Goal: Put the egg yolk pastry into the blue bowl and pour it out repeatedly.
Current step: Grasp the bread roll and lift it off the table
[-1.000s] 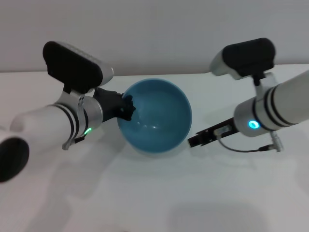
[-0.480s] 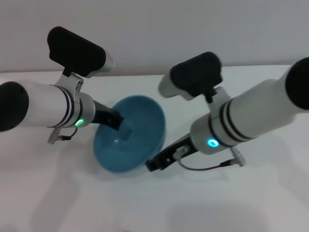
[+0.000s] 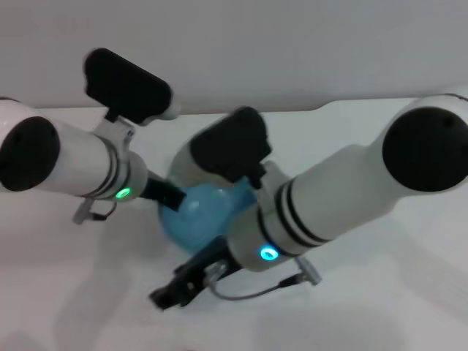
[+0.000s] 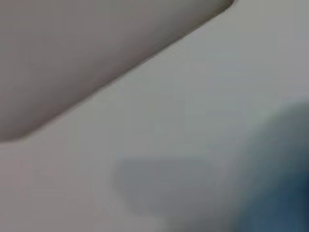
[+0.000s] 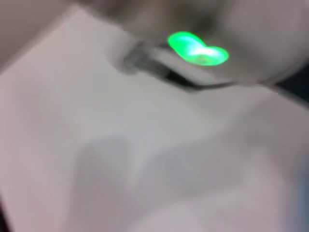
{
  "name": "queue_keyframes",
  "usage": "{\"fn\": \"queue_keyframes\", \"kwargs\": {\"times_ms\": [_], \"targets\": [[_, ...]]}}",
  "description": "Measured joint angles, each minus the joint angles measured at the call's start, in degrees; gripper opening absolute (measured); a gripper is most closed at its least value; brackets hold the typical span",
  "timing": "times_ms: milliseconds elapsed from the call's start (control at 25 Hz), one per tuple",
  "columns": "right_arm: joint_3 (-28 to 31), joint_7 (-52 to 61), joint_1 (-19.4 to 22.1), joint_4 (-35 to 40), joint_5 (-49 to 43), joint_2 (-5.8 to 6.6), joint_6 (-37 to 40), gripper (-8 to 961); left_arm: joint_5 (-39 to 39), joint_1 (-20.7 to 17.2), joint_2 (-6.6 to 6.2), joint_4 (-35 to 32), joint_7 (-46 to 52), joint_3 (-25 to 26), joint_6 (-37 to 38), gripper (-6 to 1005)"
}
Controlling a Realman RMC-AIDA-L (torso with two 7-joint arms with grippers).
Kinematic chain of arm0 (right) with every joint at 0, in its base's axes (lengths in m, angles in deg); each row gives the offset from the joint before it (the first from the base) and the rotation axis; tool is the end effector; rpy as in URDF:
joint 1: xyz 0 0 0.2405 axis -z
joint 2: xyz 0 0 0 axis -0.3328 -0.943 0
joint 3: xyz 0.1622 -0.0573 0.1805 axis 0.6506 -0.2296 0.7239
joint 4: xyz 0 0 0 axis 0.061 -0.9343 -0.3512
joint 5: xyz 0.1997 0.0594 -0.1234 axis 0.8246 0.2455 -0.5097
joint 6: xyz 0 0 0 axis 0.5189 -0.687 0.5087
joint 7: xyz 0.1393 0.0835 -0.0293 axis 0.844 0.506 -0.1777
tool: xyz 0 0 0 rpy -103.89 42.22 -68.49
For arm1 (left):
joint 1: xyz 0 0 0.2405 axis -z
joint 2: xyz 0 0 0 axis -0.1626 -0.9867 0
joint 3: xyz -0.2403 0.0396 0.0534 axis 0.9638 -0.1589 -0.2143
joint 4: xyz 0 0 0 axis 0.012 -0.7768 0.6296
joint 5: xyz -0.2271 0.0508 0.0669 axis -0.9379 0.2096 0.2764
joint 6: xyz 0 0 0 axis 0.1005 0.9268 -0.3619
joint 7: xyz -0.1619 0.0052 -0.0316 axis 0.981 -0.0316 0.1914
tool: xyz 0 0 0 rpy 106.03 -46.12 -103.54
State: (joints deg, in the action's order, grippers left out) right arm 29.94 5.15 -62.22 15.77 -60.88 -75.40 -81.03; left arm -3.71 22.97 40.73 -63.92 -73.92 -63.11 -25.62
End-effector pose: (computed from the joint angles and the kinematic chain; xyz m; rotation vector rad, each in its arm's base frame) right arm 0.0703 0.3198 -0.1843 -2.8624 0.9929 -0.1731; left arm -0.1837 0.4126 -0.0897 -2.3076 -0.8344 0.3333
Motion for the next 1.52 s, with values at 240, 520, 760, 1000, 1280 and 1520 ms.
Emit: {"fn": "queue_keyframes", "kwargs": {"times_ms": [240,520,760,1000,1280,1520], "targets": [[-2.0,-3.2,-0.7,0.6,4.8,0.0,-1.2,474,0.1,0.1,-0.13,-0.1,0.0,0.1,-0.6,1],[3.2,-3.7,1.1,-1.5,2.8,0.11,-6.1,471,0.9,-0.1,-0.27,-2.0,0.2,1.2,-2.1,-2],[3.8,-2.7,1.6,-5.2,1.6,0.11,-12.2,470,1.5,0.8,-0.37,-2.2,0.2,1.6,-2.6,-1],[3.7,-0.9,0.9,-3.8,1.4,0.11,-15.1,470,2.5,1.9,-0.23,-2.2,0.2,1.6,-3.6,-1],[1.4,-0.8,-0.3,-0.3,1.4,0.0,-14.9,471,2.5,2.4,-0.23,-2.3,0.2,1.6,-4.2,-1],[0.7,-0.8,-0.4,1.5,2.1,-0.33,-13.3,471,2.3,2.4,-0.23,-2.3,0.2,1.3,-4.2,-2]]}}
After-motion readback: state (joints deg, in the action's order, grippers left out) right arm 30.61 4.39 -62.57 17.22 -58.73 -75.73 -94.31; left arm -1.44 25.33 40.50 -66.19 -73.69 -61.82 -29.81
